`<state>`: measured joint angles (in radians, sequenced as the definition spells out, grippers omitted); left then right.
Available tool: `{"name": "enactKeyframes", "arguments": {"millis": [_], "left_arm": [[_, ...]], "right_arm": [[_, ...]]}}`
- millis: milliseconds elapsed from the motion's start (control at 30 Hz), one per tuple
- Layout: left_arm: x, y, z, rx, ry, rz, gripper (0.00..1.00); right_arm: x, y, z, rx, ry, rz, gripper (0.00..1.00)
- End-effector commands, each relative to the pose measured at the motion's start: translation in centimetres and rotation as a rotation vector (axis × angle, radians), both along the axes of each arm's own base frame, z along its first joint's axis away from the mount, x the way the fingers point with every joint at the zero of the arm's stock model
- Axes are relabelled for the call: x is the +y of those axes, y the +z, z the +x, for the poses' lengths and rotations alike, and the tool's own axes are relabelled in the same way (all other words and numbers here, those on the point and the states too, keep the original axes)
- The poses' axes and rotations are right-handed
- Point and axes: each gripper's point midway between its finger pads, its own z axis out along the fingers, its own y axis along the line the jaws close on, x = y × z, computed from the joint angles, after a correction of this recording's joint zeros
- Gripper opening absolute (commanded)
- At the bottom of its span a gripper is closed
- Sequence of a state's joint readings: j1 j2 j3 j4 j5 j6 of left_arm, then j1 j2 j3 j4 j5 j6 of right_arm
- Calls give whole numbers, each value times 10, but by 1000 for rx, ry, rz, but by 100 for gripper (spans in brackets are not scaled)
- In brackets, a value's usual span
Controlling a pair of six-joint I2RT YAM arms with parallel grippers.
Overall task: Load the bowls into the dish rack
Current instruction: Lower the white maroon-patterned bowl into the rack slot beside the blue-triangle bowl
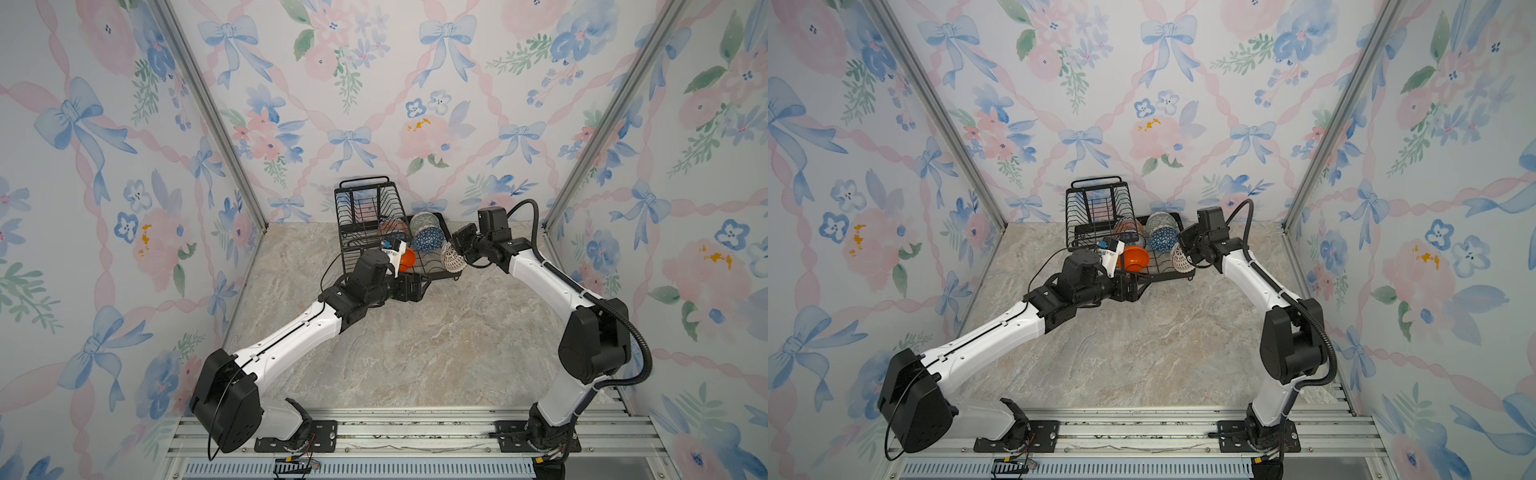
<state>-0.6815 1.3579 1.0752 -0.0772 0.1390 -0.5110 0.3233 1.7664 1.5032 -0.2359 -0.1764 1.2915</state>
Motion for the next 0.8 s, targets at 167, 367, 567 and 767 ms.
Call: {"name": "enactKeyframes", "arguments": {"millis": [167, 367, 567, 767], "left_arm": [[17, 12, -3, -80, 56, 43, 98], [21, 10, -7, -75, 68, 39, 98], [22, 9, -8, -69, 77, 47, 98], [20, 8, -8, -55, 72, 52, 98]], "right_arm": [[34, 89, 42, -419, 13, 152, 0], [51, 78, 62, -494, -21, 229, 0], [56, 47, 72, -483, -48, 259, 0], [51, 12, 74, -448, -70, 263, 0]]}}
